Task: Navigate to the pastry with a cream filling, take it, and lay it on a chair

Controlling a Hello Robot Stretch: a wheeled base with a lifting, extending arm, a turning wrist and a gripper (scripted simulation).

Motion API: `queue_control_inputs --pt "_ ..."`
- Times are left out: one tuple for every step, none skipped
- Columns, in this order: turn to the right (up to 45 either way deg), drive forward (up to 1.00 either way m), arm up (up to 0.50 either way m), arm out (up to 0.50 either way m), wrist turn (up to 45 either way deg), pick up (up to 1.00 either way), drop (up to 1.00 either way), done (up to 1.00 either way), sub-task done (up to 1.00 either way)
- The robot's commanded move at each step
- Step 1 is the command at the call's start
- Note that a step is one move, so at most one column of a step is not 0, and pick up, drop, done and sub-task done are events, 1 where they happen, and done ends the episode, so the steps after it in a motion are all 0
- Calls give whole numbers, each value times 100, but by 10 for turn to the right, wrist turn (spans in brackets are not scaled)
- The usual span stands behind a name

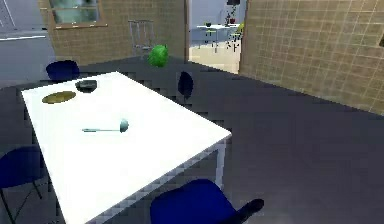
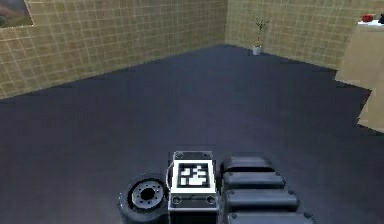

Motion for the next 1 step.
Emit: queue_control_inputs --pt "-330 0 0 0 0 0 0 0 0"
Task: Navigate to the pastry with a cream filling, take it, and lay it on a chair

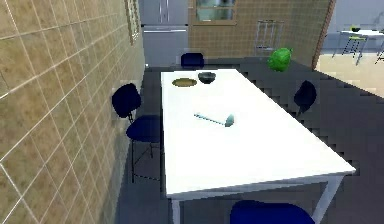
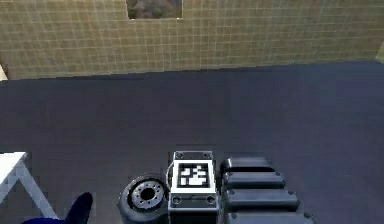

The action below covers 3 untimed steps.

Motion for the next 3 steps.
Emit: queue_control_inputs --pt "330 0 0 0 0 0 0 0 0" --pt "420 0 0 0 0 0 0 0 0" --pt "0 25 0 0 0 0 0 0 0"
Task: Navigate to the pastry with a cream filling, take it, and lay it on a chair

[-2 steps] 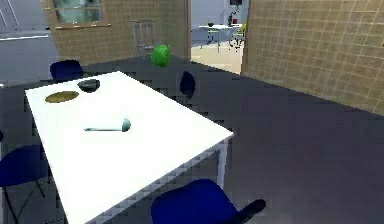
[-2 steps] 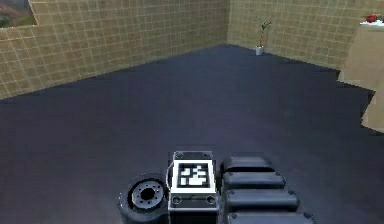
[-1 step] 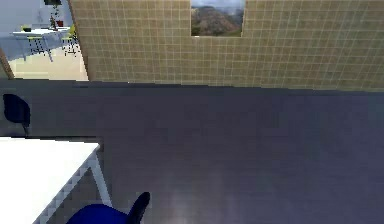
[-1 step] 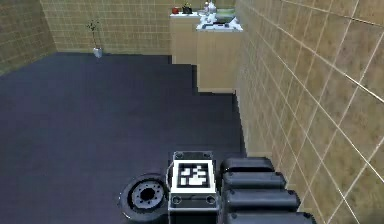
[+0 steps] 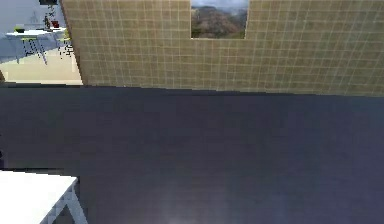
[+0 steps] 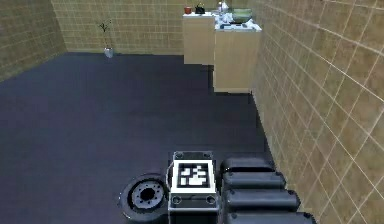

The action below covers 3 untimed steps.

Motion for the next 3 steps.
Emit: queue_control_inputs --pt "-450 0 0 0 0 0 0 0 0" --pt "-450 0 0 0 0 0 0 0 0" --pt "-420 0 0 0 0 0 0 0 0"
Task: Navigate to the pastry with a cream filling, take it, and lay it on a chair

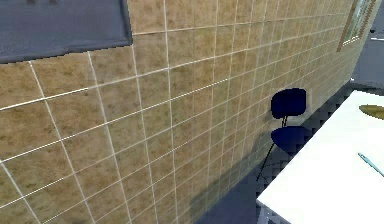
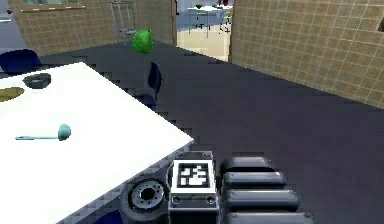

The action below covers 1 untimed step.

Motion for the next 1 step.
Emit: queue_control_inputs --pt "0 0 0 22 0 0 0 0 0"
